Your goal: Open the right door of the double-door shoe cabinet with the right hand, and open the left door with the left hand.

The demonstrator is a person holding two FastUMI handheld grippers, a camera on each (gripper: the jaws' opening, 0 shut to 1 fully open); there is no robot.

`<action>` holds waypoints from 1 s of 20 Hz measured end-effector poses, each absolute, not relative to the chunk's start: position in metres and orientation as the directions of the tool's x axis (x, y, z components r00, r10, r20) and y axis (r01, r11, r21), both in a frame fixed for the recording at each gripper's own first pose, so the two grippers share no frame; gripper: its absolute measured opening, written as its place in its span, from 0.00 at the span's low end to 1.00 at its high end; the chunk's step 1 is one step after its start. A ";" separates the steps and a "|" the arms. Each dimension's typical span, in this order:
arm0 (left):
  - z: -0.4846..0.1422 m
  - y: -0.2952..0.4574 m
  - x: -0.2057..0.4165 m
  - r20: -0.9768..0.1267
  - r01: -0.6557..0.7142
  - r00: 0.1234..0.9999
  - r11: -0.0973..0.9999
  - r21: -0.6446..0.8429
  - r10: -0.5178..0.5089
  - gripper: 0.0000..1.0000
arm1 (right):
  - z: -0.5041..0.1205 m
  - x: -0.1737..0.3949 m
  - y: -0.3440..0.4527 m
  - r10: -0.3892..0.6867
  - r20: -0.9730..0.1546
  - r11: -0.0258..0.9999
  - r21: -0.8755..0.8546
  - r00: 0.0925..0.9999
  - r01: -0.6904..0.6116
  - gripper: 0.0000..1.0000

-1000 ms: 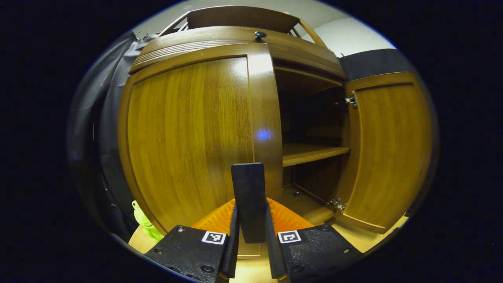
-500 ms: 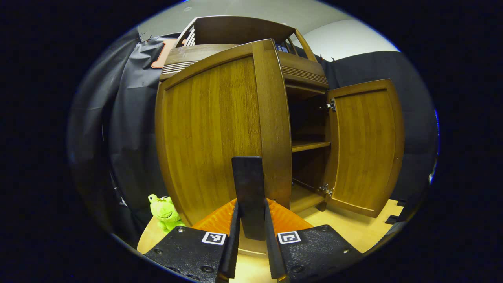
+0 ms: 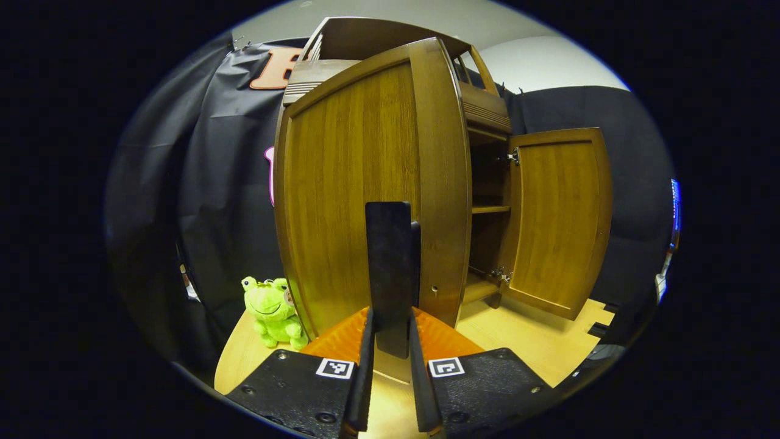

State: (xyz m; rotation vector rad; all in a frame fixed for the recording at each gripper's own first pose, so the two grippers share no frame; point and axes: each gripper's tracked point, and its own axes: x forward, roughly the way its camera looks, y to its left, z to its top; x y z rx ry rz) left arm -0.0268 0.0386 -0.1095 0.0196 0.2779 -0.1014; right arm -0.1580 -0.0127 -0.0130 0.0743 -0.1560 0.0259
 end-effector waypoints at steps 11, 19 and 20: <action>-0.085 0.104 -0.053 -0.169 -0.083 0.981 0.992 0.094 0.098 0.30 | -0.015 -0.157 -0.002 0.043 0.150 0.998 0.034 0.988 -0.049 0.98; -0.070 0.165 -0.077 -0.142 -0.190 0.969 0.977 0.095 0.202 0.23 | -0.024 -0.151 0.006 0.051 0.127 0.998 0.032 0.991 -0.056 0.98; -0.068 0.172 -0.079 -0.137 -0.205 0.966 0.973 0.103 0.218 0.23 | -0.027 -0.149 0.009 0.055 0.120 0.998 0.031 0.991 -0.059 0.98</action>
